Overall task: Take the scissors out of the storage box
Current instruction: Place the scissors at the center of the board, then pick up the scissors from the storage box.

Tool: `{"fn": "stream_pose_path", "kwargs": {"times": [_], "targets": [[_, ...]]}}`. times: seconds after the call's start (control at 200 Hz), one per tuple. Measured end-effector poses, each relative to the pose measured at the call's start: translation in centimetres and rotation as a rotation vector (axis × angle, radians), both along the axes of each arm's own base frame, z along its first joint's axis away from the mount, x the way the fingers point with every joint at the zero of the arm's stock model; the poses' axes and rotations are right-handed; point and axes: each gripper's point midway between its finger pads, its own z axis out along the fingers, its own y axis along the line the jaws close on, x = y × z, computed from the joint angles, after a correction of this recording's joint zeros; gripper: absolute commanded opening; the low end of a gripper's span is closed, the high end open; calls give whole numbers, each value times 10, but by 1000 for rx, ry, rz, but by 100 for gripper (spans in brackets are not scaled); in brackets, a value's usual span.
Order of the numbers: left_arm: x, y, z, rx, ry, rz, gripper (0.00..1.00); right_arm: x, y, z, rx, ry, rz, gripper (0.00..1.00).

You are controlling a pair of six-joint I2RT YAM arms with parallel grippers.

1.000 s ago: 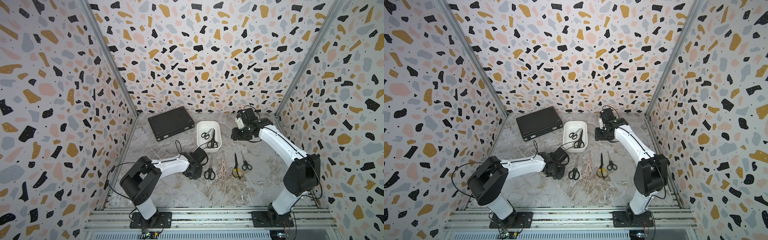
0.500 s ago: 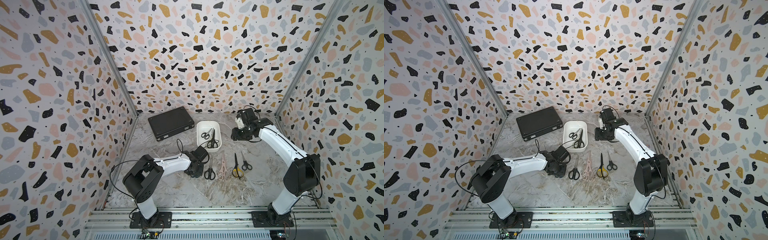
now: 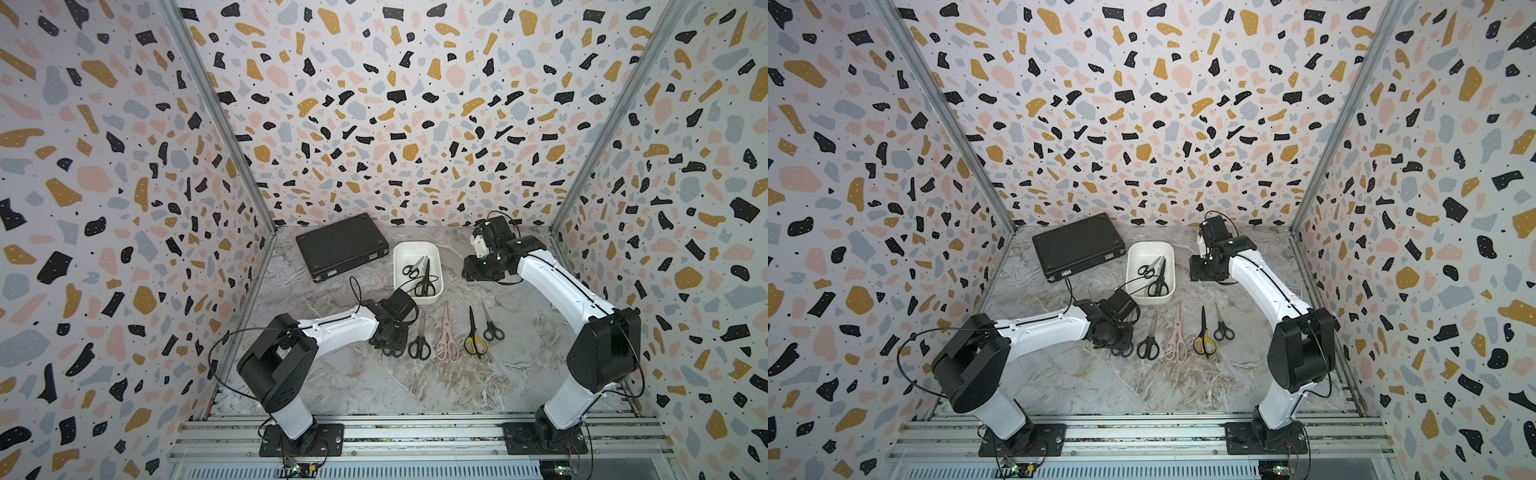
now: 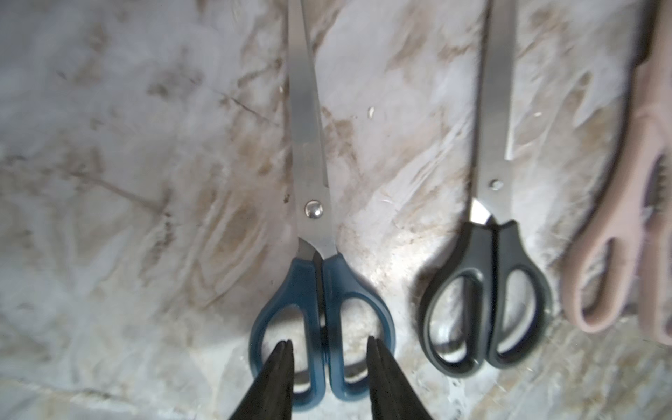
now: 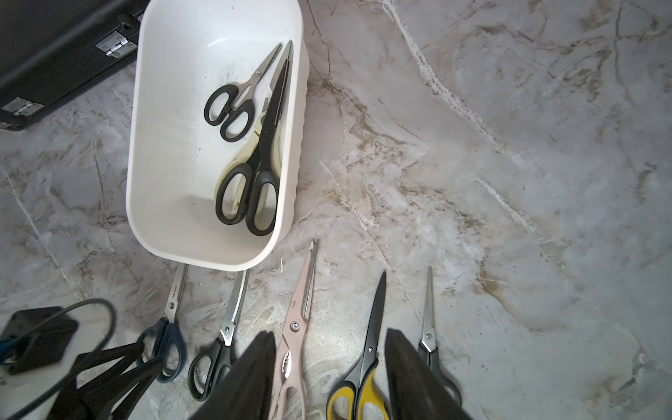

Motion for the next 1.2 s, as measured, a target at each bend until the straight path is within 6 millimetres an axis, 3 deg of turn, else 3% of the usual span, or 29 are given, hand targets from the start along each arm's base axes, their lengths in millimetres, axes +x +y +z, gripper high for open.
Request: {"fn": "stream_pose_path", "kwargs": {"times": [0.225, 0.36, 0.571, 0.716, 0.916, 1.196], "targets": [[51, -27, 89, -51, -231, -59, 41, 0, -1, 0, -7, -4, 6, 54], [90, -44, 112, -51, -310, -101, 41, 0, -1, 0, -13, -5, 11, 54], [160, -44, 83, -49, -264, -107, 41, 0, -3, -1, -26, -5, 16, 54], [191, -45, 61, -47, -238, -135, 41, -1, -3, -2, -28, -3, 20, 54], [194, -60, 37, -39, -187, -215, 41, -1, -3, -2, -30, -2, 22, 54], [188, -62, 5, -11, -124, -260, 39, 0, -3, -9, -36, 14, 23, 54]]}}
